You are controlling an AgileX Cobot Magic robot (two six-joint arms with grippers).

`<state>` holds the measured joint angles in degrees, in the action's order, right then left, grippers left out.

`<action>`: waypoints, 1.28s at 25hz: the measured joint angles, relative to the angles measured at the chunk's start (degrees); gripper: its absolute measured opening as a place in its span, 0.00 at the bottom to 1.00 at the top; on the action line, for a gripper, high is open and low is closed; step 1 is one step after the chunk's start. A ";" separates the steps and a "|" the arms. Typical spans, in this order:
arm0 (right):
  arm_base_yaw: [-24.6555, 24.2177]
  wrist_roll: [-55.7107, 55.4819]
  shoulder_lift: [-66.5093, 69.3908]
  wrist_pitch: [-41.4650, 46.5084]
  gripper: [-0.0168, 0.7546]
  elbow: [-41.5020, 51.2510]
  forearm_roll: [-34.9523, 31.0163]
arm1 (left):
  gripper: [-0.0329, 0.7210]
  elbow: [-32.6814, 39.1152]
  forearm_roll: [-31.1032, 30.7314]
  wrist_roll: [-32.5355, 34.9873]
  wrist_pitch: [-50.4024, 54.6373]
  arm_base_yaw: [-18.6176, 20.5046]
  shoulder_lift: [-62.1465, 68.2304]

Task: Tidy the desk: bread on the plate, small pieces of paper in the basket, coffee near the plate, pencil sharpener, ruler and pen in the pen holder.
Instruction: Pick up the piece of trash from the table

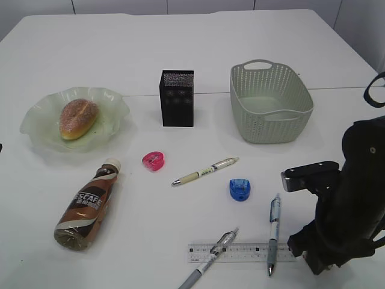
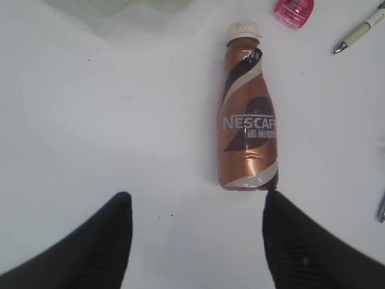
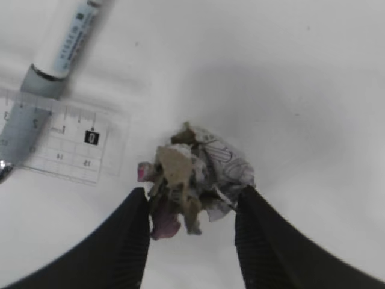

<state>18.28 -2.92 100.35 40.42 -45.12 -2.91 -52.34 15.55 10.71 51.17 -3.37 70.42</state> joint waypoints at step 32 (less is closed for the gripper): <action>0.00 0.00 -6.62 8.85 0.64 -7.64 2.91 | 0.70 0.00 0.00 0.00 0.00 0.00 0.00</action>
<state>18.28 -2.92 93.73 49.27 -52.76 0.00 -52.34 15.55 10.71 51.17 -3.37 70.42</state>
